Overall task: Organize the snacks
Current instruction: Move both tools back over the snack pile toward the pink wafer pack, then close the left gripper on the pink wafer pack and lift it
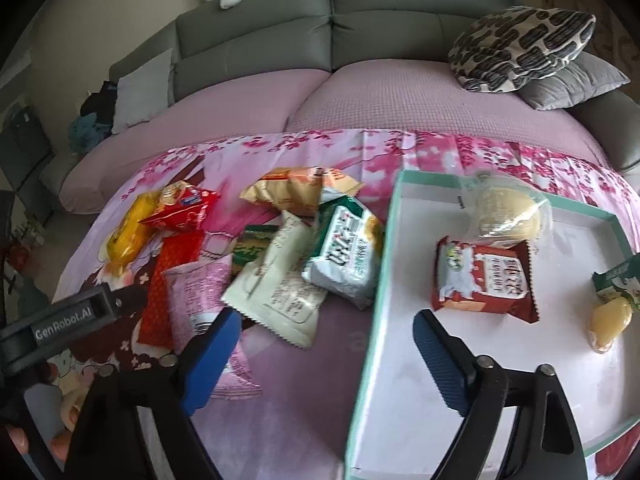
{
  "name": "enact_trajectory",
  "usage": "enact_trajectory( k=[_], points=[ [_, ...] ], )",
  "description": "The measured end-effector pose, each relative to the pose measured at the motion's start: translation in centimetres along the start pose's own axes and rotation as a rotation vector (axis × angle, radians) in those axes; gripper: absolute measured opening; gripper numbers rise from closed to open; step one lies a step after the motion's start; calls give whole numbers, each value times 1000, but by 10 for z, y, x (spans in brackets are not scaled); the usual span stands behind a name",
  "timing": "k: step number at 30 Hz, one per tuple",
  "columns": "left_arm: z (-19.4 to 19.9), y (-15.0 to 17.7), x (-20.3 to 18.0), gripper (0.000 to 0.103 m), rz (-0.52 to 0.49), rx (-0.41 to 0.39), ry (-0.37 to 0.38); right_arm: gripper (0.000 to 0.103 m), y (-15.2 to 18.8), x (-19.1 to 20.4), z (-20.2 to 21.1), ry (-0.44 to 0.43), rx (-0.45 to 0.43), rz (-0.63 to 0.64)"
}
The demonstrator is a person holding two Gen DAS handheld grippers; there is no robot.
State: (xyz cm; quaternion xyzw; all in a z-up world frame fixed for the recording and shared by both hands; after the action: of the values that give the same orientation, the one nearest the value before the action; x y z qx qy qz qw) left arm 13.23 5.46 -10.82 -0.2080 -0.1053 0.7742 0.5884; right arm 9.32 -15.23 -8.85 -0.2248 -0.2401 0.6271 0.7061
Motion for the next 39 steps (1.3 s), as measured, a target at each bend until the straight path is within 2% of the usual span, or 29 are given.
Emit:
enact_trajectory(
  k=[4, 12, 17, 19, 21, 23, 24, 25, 39],
  points=[
    [-1, 6, -14, 98, -26, 5, 26, 83, -1, -11, 2, 23, -6, -14],
    [-6, 23, -49, 97, -86, 41, 115, 83, -1, -32, 5, 51, -7, -50],
    [-10, 31, -61, 86, -96, 53, 135, 83, 1, -37, 4, 55, 0, -61],
    [-13, 34, -64, 70, -104, 66, 139, 83, 1, -37, 4, 54, 0, -60],
    [-16, 37, -66, 66, -102, 86, 151, 83, 1, -37, 4, 55, -2, -62],
    [-15, 38, -67, 57, -103, 87, 152, 83, 1, -38, 4, 55, -3, -64],
    [-14, 38, -67, 47, -103, 84, 156, 83, 1, -38, 4, 55, -2, -65],
    [-13, 38, -68, 44, -104, 82, 161, 83, 1, -38, 4, 54, -2, -66],
    [4, 28, -71, 39, -108, 46, 192, 83, -2, -30, 5, 31, -21, -47]
  ],
)
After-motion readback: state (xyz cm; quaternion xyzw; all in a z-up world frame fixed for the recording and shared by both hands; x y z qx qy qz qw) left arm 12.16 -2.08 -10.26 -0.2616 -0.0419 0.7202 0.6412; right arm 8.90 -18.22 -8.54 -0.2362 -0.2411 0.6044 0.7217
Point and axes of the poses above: each gripper's, at about its wrist camera, not at the fingertips, and z roughly against the way its jaws point, x to its left, y to its underside, the point moved 10 cm from there along -z, roughly the way its jaws point, and after that the axes turned 6 degrees about z, right-handed, at the moved point
